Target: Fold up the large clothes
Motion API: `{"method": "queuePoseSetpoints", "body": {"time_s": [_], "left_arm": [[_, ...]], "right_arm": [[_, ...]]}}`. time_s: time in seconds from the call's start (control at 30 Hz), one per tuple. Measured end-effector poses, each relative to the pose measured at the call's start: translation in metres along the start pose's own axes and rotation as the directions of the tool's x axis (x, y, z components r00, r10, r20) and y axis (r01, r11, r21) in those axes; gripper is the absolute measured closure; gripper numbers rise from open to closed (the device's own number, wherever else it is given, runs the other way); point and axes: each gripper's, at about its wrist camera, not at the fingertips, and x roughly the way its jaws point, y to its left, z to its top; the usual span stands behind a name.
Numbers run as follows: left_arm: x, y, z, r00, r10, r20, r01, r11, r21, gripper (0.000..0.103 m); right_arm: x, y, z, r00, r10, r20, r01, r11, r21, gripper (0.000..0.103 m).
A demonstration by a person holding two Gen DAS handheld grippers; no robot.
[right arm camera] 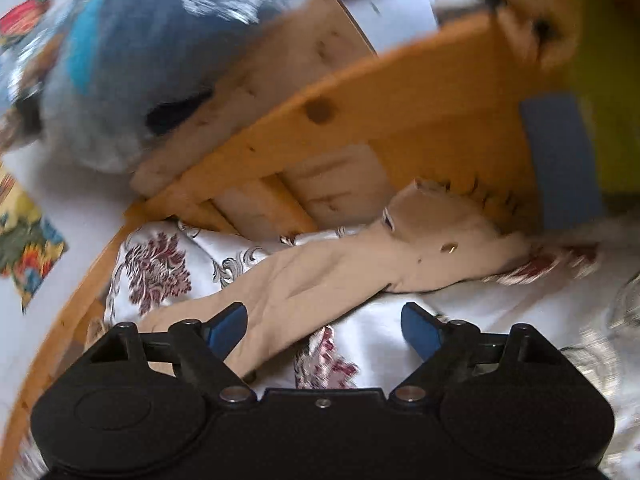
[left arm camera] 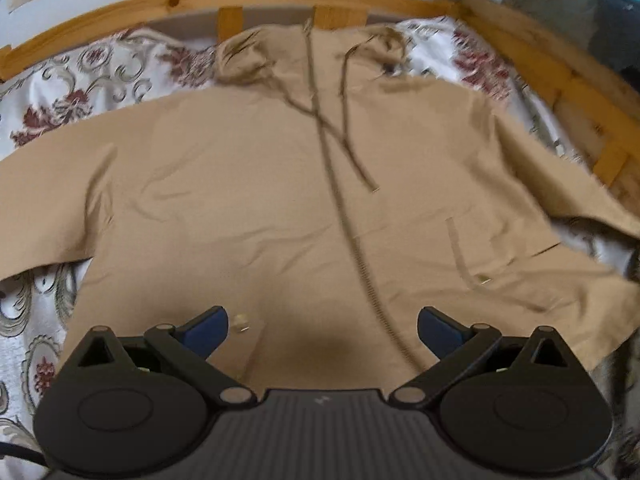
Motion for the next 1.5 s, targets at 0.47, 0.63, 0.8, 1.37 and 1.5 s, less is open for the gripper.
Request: {"method": "queuePoseSetpoints", "body": {"time_s": [0.47,0.63,0.8,1.37,1.5], "left_arm": [[-0.029,0.056,0.013,0.985,0.158,0.067,-0.157,0.987,-0.021,0.001],[-0.024,0.074,0.008,0.987,0.159,0.038,-0.158,0.987,-0.022,0.001],[-0.031,0.096,0.002,0.981,0.189,0.038,-0.189,0.982,0.003,0.001],[-0.042,0.155,-0.003,0.975,0.177,0.133,-0.154,0.974,-0.165,0.001],[-0.03,0.133,0.009,0.968,0.046,0.245,-0.024,0.995,-0.093,0.001]], "right_arm": [[0.021,0.041,-0.016,0.963,-0.141,0.229,0.151,0.988,-0.026,0.097],[-0.006,0.135,-0.057,0.904,0.108,0.415,0.115,0.872,-0.477,0.1],[-0.032,0.237,-0.156,0.78,0.526,0.338,0.071,0.463,-0.884,0.101],[-0.03,0.237,-0.352,0.779,0.234,-0.582,-0.512,-0.299,-0.805,0.044],[-0.025,0.224,-0.316,0.693,0.178,-0.699,-0.711,0.011,-0.703,0.031]]}}
